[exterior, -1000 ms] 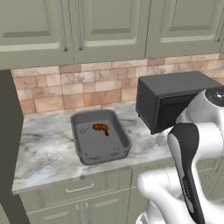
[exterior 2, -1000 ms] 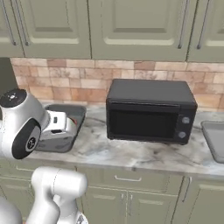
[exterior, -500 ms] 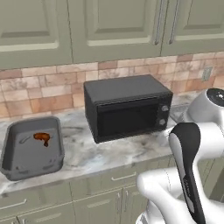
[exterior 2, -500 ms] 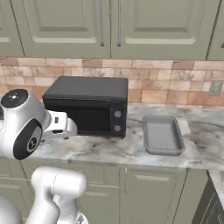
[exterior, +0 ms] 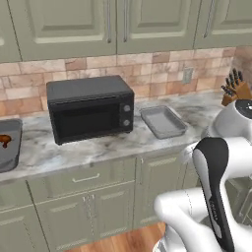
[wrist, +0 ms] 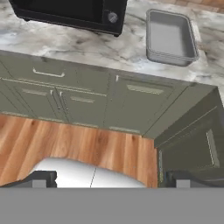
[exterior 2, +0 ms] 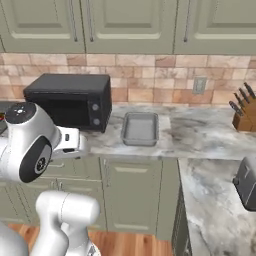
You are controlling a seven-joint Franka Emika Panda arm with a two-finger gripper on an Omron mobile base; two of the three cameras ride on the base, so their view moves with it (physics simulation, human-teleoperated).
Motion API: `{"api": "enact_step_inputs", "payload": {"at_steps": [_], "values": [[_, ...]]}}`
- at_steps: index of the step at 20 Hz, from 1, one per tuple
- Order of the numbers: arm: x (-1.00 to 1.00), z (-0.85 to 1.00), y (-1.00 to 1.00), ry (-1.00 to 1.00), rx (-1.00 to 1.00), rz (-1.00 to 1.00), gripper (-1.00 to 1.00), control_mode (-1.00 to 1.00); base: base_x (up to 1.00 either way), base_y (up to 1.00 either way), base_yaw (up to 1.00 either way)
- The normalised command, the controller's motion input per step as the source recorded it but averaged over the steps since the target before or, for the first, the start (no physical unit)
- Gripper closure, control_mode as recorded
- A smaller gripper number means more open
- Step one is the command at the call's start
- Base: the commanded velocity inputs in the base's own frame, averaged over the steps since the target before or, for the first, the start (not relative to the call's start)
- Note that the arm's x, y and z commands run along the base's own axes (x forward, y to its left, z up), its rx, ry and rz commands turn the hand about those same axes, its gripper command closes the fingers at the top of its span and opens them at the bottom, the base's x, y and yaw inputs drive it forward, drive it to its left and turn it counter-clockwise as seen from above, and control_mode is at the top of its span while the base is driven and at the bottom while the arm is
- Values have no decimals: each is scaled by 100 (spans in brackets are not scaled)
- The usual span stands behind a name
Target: Place one corn and one chicken drumstick in each tupperware on the nearby counter, to pack two identical lunches.
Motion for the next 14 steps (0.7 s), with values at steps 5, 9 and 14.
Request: {"api": "enact_step_inputs", "payload": {"at_steps": [5,9,14], "values": [[0,0,0,0,0,0,-100,100,-100,25,0],[0,0,0,0,0,0,-100,100,-100,60,1],[0,0,0,0,0,0,-100,100,-100,37,3]]}}
